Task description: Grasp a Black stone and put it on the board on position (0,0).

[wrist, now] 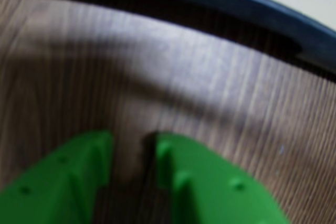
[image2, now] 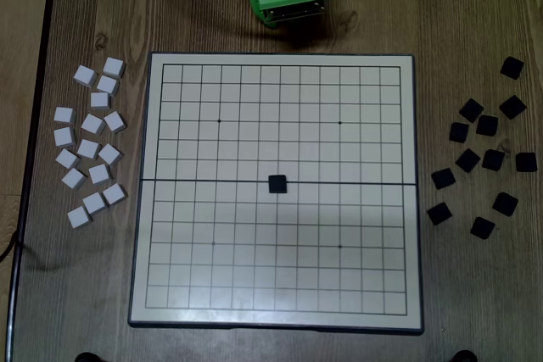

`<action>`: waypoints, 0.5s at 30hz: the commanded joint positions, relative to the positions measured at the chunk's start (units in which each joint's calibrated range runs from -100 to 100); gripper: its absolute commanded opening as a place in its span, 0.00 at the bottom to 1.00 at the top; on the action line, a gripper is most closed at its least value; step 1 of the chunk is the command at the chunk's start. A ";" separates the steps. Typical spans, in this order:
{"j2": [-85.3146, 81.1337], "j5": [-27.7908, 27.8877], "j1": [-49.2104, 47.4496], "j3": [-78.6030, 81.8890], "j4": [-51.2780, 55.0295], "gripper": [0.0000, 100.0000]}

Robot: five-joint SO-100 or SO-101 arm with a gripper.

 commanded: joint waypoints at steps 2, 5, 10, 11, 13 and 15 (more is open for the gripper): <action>0.31 0.88 1.27 0.53 2.70 0.06; -1.05 1.56 1.54 0.53 4.03 0.06; -1.39 1.86 1.18 0.53 4.11 0.06; -1.64 2.00 1.18 0.53 4.27 0.06; -1.98 2.30 1.27 0.53 4.36 0.06; -2.66 2.64 1.09 0.53 4.69 0.07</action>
